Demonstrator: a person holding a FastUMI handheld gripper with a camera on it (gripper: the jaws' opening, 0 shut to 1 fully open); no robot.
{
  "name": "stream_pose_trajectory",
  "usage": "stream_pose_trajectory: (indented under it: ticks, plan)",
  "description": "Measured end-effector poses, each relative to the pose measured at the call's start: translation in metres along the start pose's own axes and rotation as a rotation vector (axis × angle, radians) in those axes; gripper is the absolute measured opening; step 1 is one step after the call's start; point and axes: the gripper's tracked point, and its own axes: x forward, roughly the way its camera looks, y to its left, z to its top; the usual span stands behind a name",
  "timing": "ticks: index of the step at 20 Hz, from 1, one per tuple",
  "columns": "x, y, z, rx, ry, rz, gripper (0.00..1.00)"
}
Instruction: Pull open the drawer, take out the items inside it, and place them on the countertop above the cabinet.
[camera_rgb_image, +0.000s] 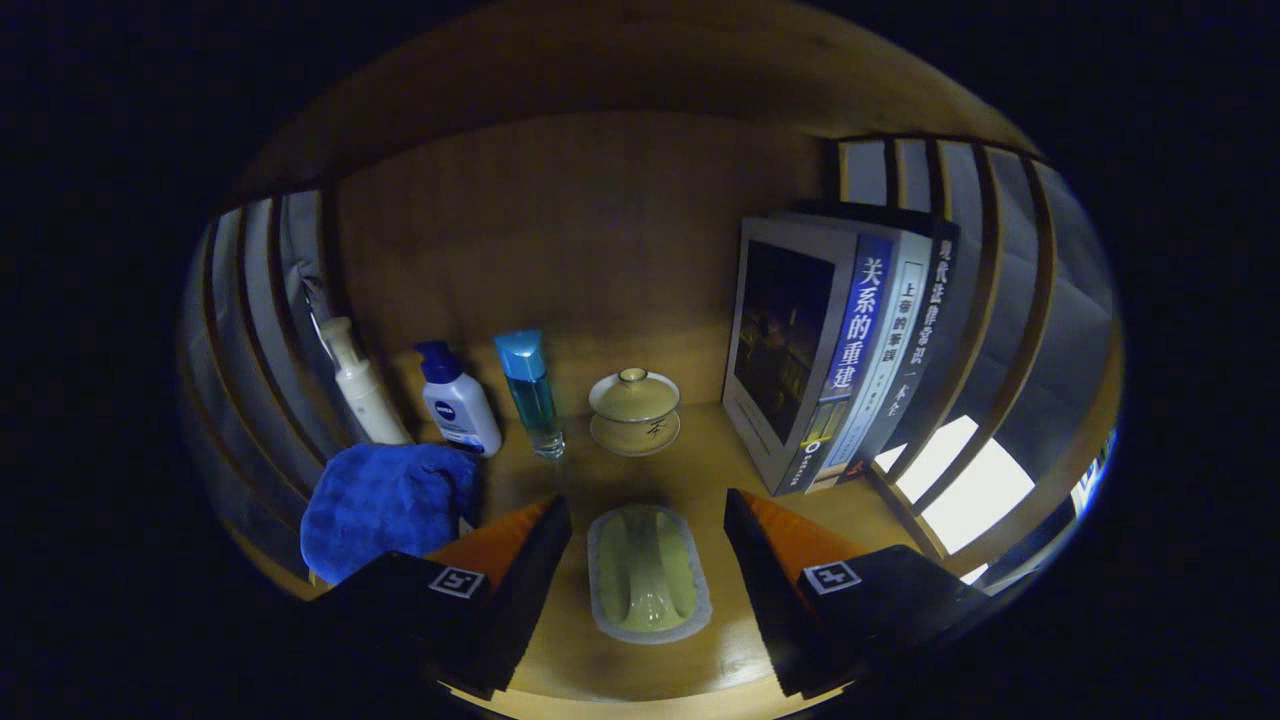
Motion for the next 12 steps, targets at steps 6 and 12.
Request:
stream_pose_trajectory:
  ticks: [6, 12]
  plan:
    - [-0.051, -0.01, 0.009, -0.01, -0.161, -0.017, 0.99]
    - [-0.118, -0.022, 0.02, 0.001, -0.297, -0.043, 0.99]
